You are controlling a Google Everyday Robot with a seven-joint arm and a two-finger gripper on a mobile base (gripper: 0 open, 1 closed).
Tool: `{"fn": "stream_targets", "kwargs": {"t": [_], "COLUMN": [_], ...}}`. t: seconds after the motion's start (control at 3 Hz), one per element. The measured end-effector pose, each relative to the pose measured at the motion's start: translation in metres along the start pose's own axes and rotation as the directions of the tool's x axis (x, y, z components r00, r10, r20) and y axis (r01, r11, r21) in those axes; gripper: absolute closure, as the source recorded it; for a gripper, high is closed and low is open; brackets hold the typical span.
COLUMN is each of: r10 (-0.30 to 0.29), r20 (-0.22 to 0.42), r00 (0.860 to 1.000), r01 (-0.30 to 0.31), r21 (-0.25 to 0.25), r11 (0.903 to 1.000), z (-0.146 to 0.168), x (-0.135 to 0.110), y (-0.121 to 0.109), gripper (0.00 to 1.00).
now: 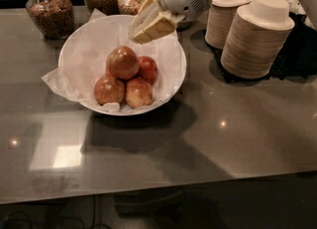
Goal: Pick apple from white bowl
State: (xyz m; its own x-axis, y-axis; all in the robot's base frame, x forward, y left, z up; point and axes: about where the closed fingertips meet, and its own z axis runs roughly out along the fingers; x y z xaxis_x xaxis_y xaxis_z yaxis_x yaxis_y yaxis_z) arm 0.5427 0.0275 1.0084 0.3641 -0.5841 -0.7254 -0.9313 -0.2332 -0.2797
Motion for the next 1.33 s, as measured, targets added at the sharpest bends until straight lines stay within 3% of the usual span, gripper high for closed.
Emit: {"fn": "stream_targets", "kwargs": {"t": [0.67,1.0,1.33], "r10": [0.026,0.018,0.022], "r20": [-0.041,-0.059,-0.070], "r00": [0.999,0.998,0.997], "r01": [-0.028,-0.020,-0.025], "r21": [-0.037,-0.042,-0.042], "r11": [0.9989,0.9989,0.9988], "z": [0.030,0.037,0.043], "x": [0.023,0.025,0.029], "y": [-0.008,-0.016,-0.020], "gripper": [0.08,0.00,0.00]}}
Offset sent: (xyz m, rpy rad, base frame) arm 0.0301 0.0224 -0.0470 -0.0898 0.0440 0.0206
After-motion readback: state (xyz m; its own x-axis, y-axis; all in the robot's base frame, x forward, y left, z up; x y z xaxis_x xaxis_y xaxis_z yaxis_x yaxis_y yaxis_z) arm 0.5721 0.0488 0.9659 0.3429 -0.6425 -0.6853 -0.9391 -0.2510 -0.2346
